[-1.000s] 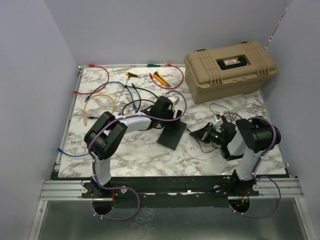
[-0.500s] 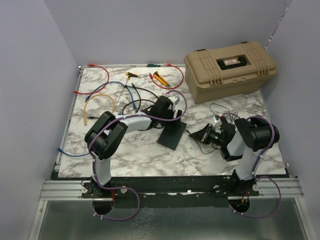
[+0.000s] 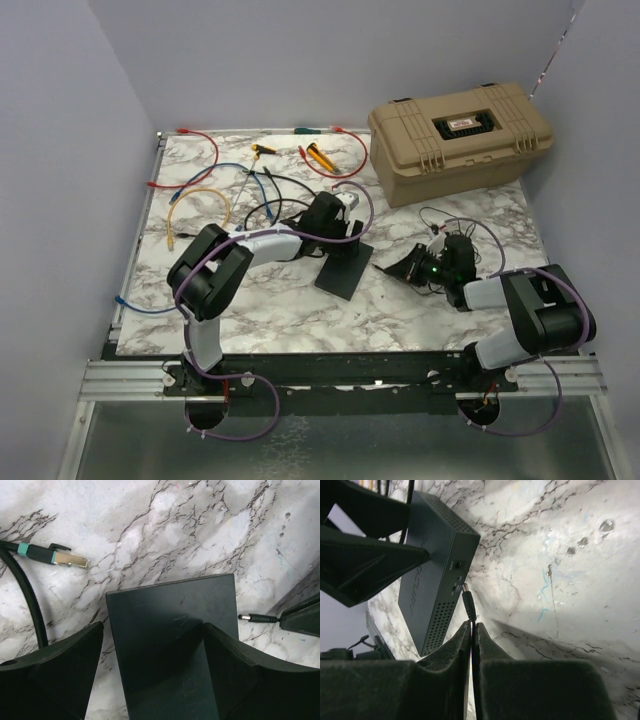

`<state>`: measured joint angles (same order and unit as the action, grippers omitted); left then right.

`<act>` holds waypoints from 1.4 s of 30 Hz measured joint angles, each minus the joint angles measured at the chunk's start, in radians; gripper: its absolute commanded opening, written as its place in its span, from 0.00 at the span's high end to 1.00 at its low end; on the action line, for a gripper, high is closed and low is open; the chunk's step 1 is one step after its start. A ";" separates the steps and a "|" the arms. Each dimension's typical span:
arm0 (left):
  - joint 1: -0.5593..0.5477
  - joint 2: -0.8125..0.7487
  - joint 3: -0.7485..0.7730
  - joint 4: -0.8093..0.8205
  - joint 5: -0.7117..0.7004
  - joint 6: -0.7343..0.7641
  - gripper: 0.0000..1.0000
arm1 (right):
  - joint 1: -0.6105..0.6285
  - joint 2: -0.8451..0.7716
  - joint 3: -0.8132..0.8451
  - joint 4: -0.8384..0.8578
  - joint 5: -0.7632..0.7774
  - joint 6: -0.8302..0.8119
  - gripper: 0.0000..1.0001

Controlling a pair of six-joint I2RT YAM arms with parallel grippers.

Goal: Insert the plug into the switch port
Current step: Adjust the connector at the center of the board.

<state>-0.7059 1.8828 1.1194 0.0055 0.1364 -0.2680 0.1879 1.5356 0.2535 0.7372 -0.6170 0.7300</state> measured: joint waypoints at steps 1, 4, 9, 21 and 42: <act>0.000 -0.004 -0.002 -0.003 -0.003 0.002 0.19 | 0.000 -0.027 0.014 -0.057 0.011 -0.013 0.90; 0.000 -0.031 -0.021 -0.016 -0.017 0.005 0.18 | 0.010 -0.073 0.063 -0.208 0.055 -0.044 0.89; 0.000 -0.141 -0.093 -0.017 -0.053 0.000 0.18 | 0.050 -0.085 0.128 -0.419 0.135 -0.075 0.84; 0.000 -0.446 -0.281 0.051 -0.160 -0.009 0.15 | 0.127 -0.145 0.314 -0.828 0.338 -0.211 0.67; 0.000 -0.509 -0.349 0.087 -0.211 -0.001 0.14 | 0.304 -0.011 0.497 -0.967 0.455 -0.407 0.68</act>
<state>-0.7059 1.3739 0.7700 0.0925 -0.0750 -0.2687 0.4923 1.5249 0.7502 -0.2295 -0.1623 0.3229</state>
